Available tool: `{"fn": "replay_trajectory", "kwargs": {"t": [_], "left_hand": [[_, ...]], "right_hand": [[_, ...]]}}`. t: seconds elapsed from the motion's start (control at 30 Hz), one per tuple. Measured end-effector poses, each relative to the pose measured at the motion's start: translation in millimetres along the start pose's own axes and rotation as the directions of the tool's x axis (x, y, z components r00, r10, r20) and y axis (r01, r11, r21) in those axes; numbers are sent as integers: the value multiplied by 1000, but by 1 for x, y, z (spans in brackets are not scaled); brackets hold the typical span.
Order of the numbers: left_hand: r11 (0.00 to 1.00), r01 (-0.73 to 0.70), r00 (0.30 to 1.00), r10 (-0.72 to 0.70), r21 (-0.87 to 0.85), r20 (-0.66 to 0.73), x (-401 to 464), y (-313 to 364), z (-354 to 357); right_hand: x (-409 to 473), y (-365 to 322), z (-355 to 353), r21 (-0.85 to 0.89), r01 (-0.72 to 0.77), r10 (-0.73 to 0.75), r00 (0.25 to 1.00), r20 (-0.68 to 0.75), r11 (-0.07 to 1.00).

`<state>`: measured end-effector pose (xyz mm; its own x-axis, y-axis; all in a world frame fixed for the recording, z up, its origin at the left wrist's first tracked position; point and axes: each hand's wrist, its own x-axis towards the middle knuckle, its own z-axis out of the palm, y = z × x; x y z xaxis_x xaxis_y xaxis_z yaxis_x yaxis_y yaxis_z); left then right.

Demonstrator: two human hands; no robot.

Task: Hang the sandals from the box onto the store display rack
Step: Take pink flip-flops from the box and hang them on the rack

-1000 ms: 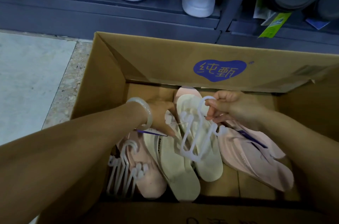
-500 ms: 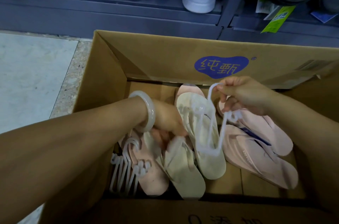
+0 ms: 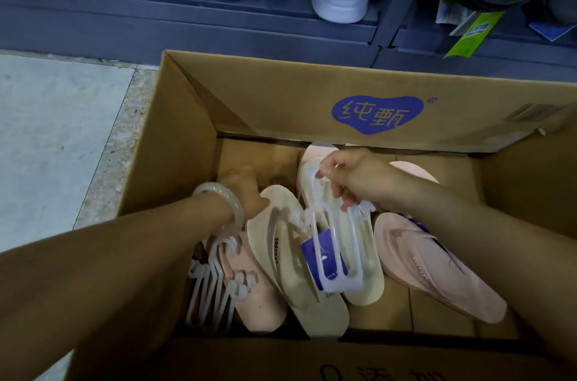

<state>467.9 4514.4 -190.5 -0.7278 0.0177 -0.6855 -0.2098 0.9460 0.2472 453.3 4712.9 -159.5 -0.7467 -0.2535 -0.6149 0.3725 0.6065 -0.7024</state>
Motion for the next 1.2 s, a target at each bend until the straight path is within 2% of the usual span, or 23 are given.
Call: {"fn": "replay_trajectory", "kwargs": {"t": [0.03,0.1,0.2,0.27,0.4,0.53,0.63,0.7,0.8,0.87,0.93,1.0,1.1,1.2], "left_hand": [[999,-37,994,40,29,-100,0,1,3],[995,-85,986,93,57,-141,0,3,5],[999,-33,998,34,-17,51,1,7,6],[999,-40,993,41,-6,112,2,7,8],[994,-107,994,106,36,34,4,12,8],[955,-142,981,172,-261,93,3,13,10],[928,-170,957,235,-332,169,0,14,8],[930,-191,948,257,-313,187,-1,14,6],[928,-239,948,287,-286,140,1,17,9],[918,-267,943,311,-295,115,1,24,11],[902,-285,935,336,-325,110,1,31,11],[898,-278,934,335,-341,121,1,34,12],[897,-286,943,325,-338,64,1,31,18],[876,-305,940,340,-374,28,-1,30,23]], "right_hand": [[0,1,4,-48,-12,14,999,39,999],[-1,4,7,-96,-36,44,996,80,995],[-2,8,12,-123,-67,80,992,102,990],[1,7,18,-131,-67,77,994,78,989],[6,1,27,-121,-71,79,995,56,990],[5,0,32,-98,-86,92,994,55,991],[0,4,30,-83,-88,89,996,10,993],[-5,6,23,-68,-94,98,994,57,993],[-12,6,5,-74,-109,121,977,178,991],[-14,5,-2,-91,-110,127,970,207,990],[-14,5,1,-133,-97,120,977,177,986],[-10,6,8,-123,-90,99,992,73,988],[-6,12,14,-13,-87,85,991,-99,996],[-8,20,18,86,-71,85,982,-171,994]]}}
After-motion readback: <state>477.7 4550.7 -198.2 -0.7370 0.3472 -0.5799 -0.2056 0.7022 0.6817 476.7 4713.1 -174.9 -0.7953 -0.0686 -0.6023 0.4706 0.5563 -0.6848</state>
